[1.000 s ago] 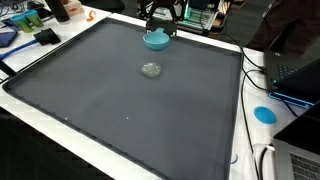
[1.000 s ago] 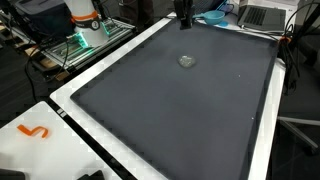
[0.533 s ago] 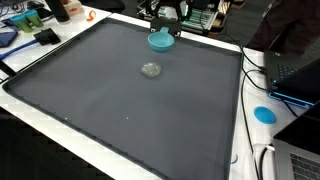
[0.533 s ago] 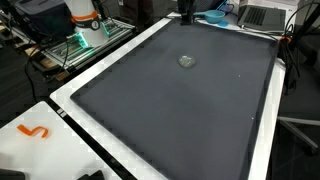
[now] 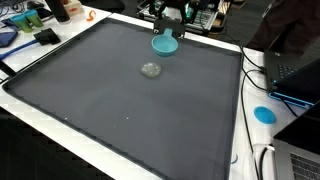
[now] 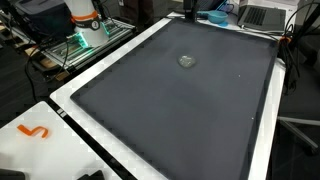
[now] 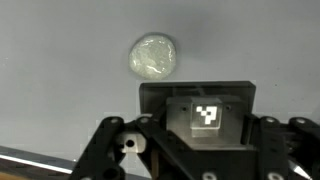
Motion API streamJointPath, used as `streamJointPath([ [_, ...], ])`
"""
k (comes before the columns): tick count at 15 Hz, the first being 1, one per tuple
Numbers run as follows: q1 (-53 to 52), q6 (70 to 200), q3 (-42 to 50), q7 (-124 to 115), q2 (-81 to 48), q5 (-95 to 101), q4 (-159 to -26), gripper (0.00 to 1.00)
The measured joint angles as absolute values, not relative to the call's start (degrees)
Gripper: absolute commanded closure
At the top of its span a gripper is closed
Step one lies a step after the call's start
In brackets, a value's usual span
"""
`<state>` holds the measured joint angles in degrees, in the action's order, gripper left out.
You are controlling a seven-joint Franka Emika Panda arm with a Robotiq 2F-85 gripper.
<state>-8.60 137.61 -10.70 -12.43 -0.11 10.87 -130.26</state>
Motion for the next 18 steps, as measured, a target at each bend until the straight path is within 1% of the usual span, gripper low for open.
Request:
streamJointPath([
  [9,-10.12,129.83,-10.62,-13.41,-7.07,15.55,-120.68,0.72],
  [18,-10.03,126.35,-8.81,-10.41,-11.97,15.31,-112.98,0.72],
])
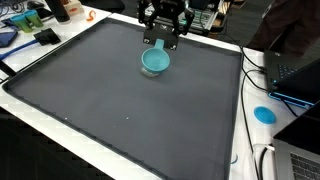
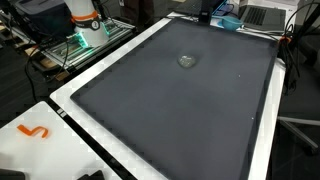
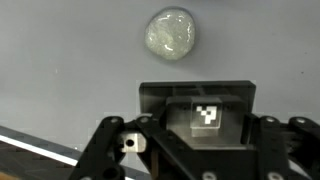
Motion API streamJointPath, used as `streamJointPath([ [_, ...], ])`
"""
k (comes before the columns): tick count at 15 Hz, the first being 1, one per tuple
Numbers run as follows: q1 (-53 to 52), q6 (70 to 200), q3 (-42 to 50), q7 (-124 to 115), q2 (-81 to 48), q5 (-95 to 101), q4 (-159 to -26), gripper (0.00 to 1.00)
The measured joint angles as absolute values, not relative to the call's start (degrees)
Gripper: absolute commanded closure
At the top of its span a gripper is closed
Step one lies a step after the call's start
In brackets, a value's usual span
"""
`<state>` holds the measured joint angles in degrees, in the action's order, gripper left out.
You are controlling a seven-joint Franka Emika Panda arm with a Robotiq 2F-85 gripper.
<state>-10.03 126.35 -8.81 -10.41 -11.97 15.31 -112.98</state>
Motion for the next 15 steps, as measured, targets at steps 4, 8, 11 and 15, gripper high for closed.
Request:
streamJointPath([
  [4,-9.74,125.51,-8.00,-8.04,-12.61,15.28,-110.75,0.72],
  [8,-9.14,124.97,-7.81,-2.98,-12.26,12.63,-109.24,0.72],
  [11,-8.79,122.39,-7.81,2.52,-11.17,9.96,-108.26,0.72],
  [15,-8.48,116.95,-7.81,8.88,-8.32,9.54,-107.92,0.72],
])
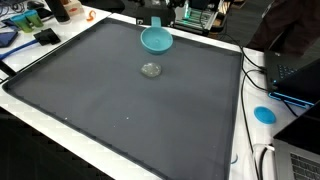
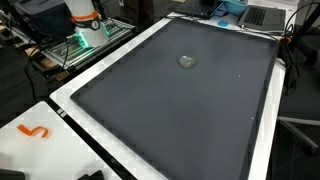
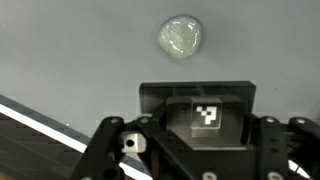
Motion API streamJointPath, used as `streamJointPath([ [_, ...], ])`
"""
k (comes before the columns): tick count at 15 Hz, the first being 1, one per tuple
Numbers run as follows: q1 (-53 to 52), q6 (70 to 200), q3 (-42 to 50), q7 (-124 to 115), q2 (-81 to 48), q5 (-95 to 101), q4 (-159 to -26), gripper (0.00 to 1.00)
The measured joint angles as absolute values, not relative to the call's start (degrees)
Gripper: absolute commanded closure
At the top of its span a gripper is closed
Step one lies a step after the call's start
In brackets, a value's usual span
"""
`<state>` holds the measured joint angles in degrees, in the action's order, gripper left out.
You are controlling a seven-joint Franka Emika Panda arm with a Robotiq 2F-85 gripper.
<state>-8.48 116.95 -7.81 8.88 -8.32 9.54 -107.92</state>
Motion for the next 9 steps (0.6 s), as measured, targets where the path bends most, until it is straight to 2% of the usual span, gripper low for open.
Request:
streamJointPath([
  [9,-7.75,109.65,-7.75,21.25,0.90,9.28,-110.34,0.72],
])
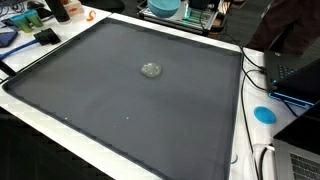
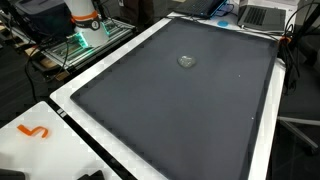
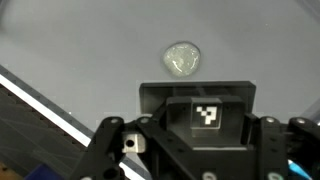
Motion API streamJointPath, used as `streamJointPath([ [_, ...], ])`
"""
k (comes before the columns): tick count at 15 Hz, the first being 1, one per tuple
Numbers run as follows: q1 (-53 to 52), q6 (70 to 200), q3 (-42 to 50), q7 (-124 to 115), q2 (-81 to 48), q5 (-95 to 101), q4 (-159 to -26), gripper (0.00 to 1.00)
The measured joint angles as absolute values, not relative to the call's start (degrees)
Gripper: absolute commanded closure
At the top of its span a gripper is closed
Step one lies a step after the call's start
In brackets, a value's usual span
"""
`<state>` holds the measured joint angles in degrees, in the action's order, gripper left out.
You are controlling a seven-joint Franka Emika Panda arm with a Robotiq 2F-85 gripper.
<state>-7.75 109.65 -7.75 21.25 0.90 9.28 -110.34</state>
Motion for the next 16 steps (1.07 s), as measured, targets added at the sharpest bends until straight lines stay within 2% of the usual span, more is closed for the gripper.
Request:
streamJointPath([
  [3,-7.74,107.89,-7.50,23.81,3.67,8.93,-111.91,0.72],
  [4,-7.74,107.30,-7.45,24.68,4.50,8.92,-112.41,0.47],
  [11,-7.79,107.25,-7.45,24.84,4.31,8.93,-112.44,0.47],
  [12,-7.79,107.25,-7.45,24.84,4.30,8.93,-112.44,0.72],
  [16,-7.74,107.25,-7.14,27.44,3.84,8.75,-112.95,0.72],
])
